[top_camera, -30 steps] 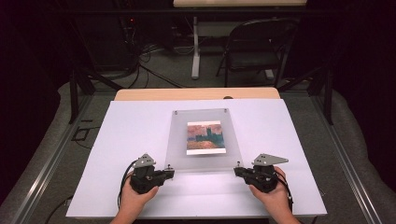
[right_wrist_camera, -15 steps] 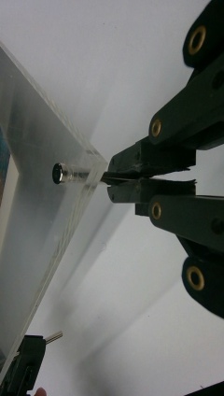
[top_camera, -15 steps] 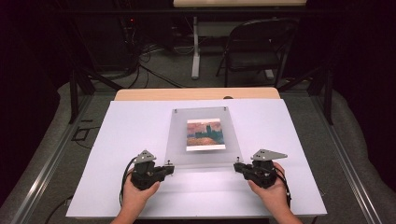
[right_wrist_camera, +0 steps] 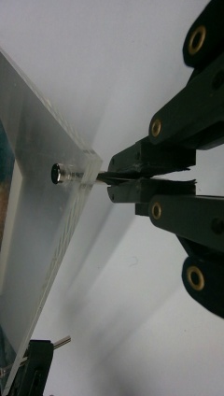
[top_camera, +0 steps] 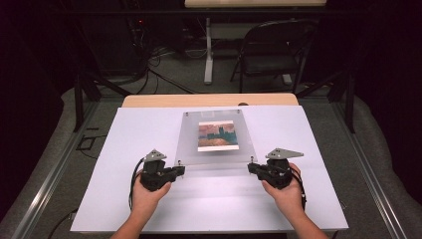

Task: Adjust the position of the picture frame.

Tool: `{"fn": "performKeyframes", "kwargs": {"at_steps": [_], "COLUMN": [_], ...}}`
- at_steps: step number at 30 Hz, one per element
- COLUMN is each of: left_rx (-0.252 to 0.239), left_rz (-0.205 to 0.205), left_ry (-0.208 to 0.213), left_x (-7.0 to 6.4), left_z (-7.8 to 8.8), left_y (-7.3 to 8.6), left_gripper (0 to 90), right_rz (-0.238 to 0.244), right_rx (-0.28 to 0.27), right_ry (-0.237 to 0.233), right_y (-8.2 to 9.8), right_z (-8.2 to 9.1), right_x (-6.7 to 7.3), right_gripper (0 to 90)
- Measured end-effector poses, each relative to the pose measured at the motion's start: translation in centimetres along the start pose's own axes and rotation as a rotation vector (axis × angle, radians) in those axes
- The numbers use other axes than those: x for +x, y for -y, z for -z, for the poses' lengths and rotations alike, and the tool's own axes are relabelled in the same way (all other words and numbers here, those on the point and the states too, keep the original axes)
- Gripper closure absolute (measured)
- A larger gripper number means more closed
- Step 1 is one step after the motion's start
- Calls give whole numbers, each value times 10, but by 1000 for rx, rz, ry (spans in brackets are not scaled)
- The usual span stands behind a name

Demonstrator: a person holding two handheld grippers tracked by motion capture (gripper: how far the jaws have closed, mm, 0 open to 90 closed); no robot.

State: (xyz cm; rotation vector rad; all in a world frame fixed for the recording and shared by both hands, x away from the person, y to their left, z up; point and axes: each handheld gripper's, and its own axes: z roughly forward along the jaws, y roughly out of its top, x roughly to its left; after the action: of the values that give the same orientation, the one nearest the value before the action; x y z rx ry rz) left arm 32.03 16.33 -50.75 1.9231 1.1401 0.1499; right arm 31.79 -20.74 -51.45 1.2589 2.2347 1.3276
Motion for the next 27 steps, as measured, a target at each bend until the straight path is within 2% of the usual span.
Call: {"fn": "performKeyframes", "kwargs": {"at_steps": [3,12,22,27], "left_rx": [-1,-10,-10,-1], "left_rz": [7,34,56,49], "left_ry": [-5,-22,-28,-30], "left_x": [5,17,25,25], "left_z": [0,-6,-16,-21], "left_y": [-4,-8,-9,-5], "left_gripper": [846,843,837,836], "right_rz": [-9,-8,-16,-17], "right_rx": [-10,6,20,27], "right_ry": [-4,-1,23,33], "right_y": [-3,-9,-10,-6], "right_z": [-3,-14,-26,-29], "right_x": [-1,0,-4,-7], "right_gripper": [859,859,859,857]}}
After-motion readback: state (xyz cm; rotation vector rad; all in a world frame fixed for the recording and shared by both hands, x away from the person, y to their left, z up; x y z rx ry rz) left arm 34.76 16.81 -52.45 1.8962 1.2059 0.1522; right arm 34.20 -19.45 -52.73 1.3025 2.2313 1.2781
